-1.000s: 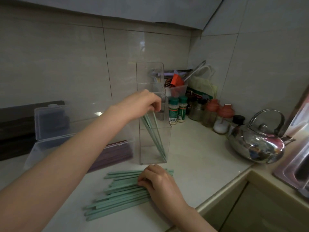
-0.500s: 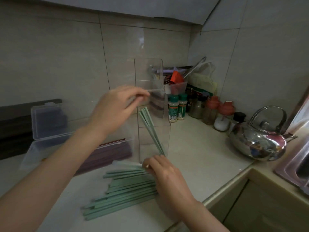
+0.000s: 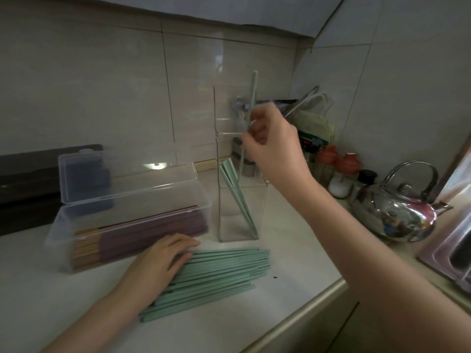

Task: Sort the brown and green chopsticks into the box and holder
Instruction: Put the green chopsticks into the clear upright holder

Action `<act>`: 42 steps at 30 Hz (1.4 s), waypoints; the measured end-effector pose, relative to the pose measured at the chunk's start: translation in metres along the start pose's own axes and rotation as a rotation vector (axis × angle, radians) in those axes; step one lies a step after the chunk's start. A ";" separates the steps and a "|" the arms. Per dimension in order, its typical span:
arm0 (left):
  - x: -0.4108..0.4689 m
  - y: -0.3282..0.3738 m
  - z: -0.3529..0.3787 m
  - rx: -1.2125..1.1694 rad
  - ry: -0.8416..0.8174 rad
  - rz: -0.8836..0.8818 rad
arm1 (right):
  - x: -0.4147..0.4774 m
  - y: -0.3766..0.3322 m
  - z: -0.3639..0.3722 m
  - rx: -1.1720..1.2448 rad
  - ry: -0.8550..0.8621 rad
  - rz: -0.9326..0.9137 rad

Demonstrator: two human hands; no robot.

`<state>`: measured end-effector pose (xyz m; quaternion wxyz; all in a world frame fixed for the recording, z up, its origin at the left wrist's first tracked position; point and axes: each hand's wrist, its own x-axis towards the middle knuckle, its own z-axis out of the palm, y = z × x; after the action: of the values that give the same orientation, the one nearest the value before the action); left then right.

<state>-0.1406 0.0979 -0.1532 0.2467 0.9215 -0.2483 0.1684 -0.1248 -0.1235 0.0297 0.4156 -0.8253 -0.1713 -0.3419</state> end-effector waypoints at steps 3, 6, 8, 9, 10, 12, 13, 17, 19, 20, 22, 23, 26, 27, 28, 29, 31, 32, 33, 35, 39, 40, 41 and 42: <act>0.000 0.001 0.004 0.073 0.032 0.025 | 0.024 0.005 0.012 -0.215 -0.112 0.057; -0.001 -0.003 0.003 0.068 0.024 0.038 | 0.028 0.011 0.027 -0.472 -0.295 0.148; 0.001 -0.004 0.000 0.044 0.017 0.018 | 0.024 0.011 0.034 -0.570 -0.401 0.212; 0.001 -0.005 -0.002 0.038 0.026 0.008 | 0.022 0.011 0.036 -0.591 -0.437 0.238; 0.001 -0.005 -0.003 0.035 0.036 -0.003 | 0.020 0.011 0.037 -0.612 -0.465 0.259; 0.001 -0.004 -0.005 0.011 0.032 -0.036 | 0.016 0.012 0.039 -0.656 -0.498 0.271; 0.001 -0.004 -0.006 -0.014 0.026 -0.049 | 0.014 0.013 0.040 -0.671 -0.504 0.265; 0.001 -0.005 -0.007 -0.126 0.017 -0.099 | 0.007 0.019 0.041 -0.663 -0.467 0.247; -0.001 -0.007 -0.006 -0.123 0.024 -0.087 | 0.004 0.024 0.040 -0.624 -0.398 0.194; -0.001 -0.006 -0.007 -0.120 0.028 -0.076 | 0.000 0.026 0.039 -0.600 -0.343 0.147; -0.002 -0.004 -0.011 -0.135 0.042 -0.057 | -0.015 0.025 0.034 -0.515 -0.229 0.037; -0.001 -0.003 -0.015 -0.153 0.057 -0.050 | -0.028 0.023 0.031 -0.458 -0.187 -0.025; 0.003 0.006 -0.034 -0.306 0.147 -0.106 | -0.076 0.012 0.028 -0.314 -0.151 -0.223; 0.004 0.010 -0.042 -0.378 0.180 -0.144 | -0.092 0.012 0.031 -0.286 -0.183 -0.262; 0.005 0.016 -0.051 -0.437 0.205 -0.179 | -0.106 0.015 0.036 -0.258 -0.237 -0.259; 0.006 0.021 -0.060 -0.478 0.232 -0.202 | -0.118 0.019 0.041 -0.231 -0.298 -0.232; 0.008 0.033 -0.077 -0.528 0.308 -0.215 | -0.138 0.031 0.053 -0.215 -0.396 -0.175; 0.010 0.040 -0.086 -0.536 0.345 -0.206 | -0.146 0.036 0.058 -0.221 -0.440 -0.139; 0.014 0.048 -0.094 -0.534 0.374 -0.187 | -0.153 0.041 0.062 -0.227 -0.482 -0.109; 0.028 0.062 -0.110 -0.541 0.403 -0.136 | -0.161 0.049 0.069 -0.248 -0.508 -0.119; 0.076 0.082 -0.139 -0.416 0.402 -0.049 | -0.164 0.054 0.076 -0.277 -0.468 -0.151; 0.090 0.087 -0.145 -0.365 0.391 -0.019 | -0.164 0.054 0.076 -0.289 -0.466 -0.165; 0.103 0.092 -0.149 -0.322 0.377 0.007 | -0.164 0.054 0.076 -0.296 -0.478 -0.170; 0.117 0.097 -0.152 -0.292 0.355 0.028 | -0.164 0.054 0.076 -0.301 -0.491 -0.172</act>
<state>-0.1256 0.0629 0.0583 0.4151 0.8283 -0.2354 0.2935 -0.1784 -0.0949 -0.1489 0.2042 -0.9180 -0.2836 -0.1877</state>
